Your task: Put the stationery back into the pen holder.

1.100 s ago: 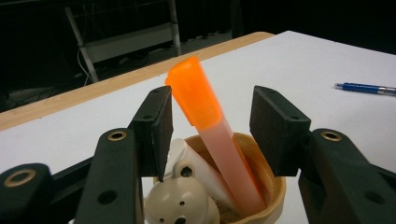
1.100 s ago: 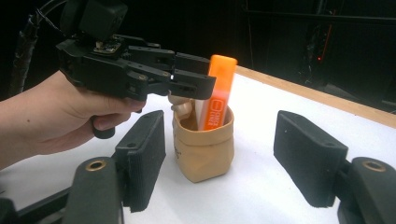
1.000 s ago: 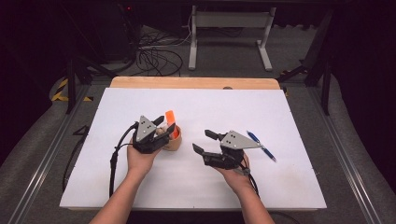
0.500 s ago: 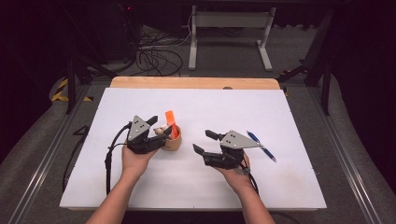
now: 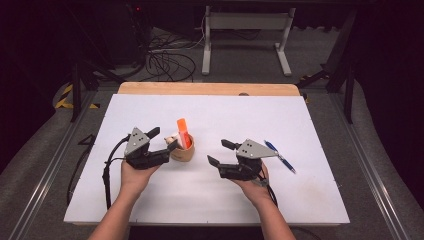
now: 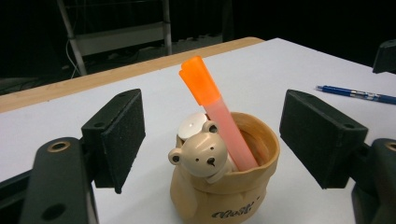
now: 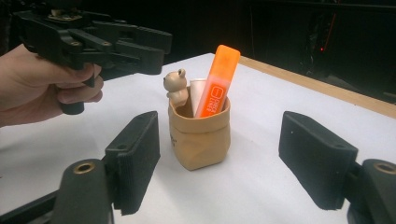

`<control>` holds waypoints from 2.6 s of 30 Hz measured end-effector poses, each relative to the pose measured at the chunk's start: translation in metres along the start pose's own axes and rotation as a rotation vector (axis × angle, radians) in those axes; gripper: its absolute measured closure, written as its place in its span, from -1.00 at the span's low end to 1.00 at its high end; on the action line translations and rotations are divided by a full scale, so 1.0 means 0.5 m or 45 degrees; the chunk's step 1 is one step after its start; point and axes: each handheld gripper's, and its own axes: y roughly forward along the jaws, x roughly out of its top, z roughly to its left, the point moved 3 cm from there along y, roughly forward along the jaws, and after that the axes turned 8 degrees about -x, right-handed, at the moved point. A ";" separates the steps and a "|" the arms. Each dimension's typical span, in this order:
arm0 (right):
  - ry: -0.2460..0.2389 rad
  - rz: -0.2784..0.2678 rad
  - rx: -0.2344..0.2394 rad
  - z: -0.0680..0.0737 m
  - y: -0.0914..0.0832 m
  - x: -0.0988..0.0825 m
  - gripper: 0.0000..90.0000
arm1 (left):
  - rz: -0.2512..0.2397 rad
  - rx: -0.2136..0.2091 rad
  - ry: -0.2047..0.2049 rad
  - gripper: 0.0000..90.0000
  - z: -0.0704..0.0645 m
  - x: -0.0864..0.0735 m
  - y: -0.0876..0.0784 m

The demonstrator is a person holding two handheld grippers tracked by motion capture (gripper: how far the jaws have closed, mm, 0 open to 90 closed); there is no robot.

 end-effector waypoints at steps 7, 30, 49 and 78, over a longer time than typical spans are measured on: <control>0.010 0.000 -0.018 -0.014 -0.008 -0.001 -0.41 | 0.002 -0.029 0.046 -0.55 -0.005 0.008 -0.016; 0.061 0.030 -0.145 -0.094 -0.048 -0.021 -0.82 | 0.029 -0.120 0.099 -0.66 -0.011 0.013 -0.034; 0.112 0.079 -0.290 -0.165 -0.097 -0.034 -1.00 | 0.057 -0.118 0.092 -0.67 -0.002 0.008 -0.037; 0.130 0.333 -0.512 -0.287 -0.197 -0.100 -0.34 | 0.078 -0.119 0.096 -0.68 -0.002 0.005 -0.034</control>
